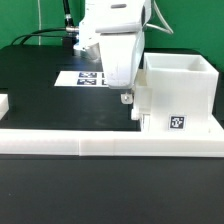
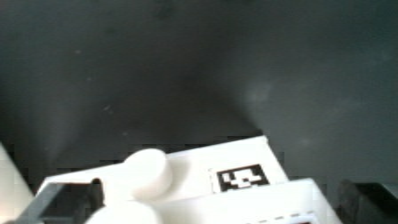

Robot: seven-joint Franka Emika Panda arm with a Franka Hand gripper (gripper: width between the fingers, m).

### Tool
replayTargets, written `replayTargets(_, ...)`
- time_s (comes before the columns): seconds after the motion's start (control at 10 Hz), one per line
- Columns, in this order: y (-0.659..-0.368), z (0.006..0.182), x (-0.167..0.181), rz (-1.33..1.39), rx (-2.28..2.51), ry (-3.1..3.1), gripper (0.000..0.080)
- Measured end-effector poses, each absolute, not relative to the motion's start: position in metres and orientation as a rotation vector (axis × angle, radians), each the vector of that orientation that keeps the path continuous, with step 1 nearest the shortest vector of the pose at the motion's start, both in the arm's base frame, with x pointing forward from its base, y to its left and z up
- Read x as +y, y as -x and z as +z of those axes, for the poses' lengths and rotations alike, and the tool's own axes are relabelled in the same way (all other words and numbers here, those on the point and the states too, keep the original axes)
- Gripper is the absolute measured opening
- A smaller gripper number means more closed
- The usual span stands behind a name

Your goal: Assemble drawer

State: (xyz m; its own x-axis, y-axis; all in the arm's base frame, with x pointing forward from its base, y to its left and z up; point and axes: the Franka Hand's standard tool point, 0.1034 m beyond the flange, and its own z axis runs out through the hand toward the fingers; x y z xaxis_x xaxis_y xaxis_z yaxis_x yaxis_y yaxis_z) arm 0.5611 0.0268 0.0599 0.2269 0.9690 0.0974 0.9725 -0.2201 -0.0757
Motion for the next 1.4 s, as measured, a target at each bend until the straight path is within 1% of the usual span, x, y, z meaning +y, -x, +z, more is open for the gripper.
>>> replayTargets(0.4, -0.562, 0.063, 0.027, -0.022, -1.861, 2.378, 0.0650)
replayTargets(0.6, -0.561, 0.061, 0.026, -0.018, -1.857, 2.377, 0.0650)
replayTargets(0.7, -0.562, 0.061, 0.023, -0.013, -1.928, 2.314, 0.0650)
replayTargets(0.8, -0.569, 0.064, 0.016, -0.008, -2.047, 2.194, 0.0650)
replayTargets(0.9, -0.576, 0.068, 0.017, 0.008, -2.059, 2.183, 0.0650)
replayTargets(1.1, -0.579, 0.073, 0.025, 0.041, -2.058, 2.204, 0.0650)
replayTargets(1.4, -0.577, 0.071, 0.024, 0.078, -2.054, 2.237, 0.0650)
